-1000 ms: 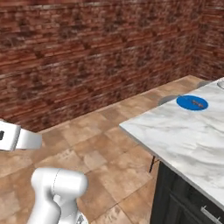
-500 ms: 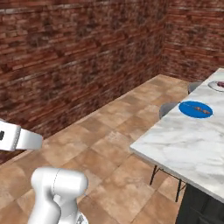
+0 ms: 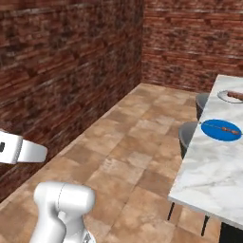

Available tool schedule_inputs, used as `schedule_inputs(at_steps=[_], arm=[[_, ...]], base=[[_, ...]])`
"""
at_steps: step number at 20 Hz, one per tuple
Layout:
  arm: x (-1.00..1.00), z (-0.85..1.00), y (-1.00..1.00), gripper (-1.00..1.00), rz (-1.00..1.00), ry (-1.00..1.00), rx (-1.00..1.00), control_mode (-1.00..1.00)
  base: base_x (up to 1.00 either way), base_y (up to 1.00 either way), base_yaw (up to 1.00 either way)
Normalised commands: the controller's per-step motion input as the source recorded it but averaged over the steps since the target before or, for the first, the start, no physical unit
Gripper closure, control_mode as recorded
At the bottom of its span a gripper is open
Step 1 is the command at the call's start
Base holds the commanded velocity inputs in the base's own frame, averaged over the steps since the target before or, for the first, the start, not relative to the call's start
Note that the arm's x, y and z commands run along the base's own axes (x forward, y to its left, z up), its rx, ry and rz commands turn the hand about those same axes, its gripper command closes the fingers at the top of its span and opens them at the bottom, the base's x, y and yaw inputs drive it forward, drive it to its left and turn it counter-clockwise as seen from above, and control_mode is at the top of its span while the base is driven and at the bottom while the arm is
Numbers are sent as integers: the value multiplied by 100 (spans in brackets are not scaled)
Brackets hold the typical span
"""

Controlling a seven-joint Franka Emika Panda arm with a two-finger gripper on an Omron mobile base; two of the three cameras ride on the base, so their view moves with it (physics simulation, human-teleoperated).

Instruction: Pick up the apple and kiwi from the fridge and place one fruit on each plate on the dining counter.

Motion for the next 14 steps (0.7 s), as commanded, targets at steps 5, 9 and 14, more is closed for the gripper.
schedule_inputs(at_steps=[5, 9, 14], arm=[[0, 0, 0, 100, 0, 0, 0, 100], [0, 0, 0, 100, 0, 0, 0, 100], [0, 0, 0, 100, 0, 0, 0, 100]], base=[[100, 72, -43], [100, 72, -46], [99, 65, -51]])
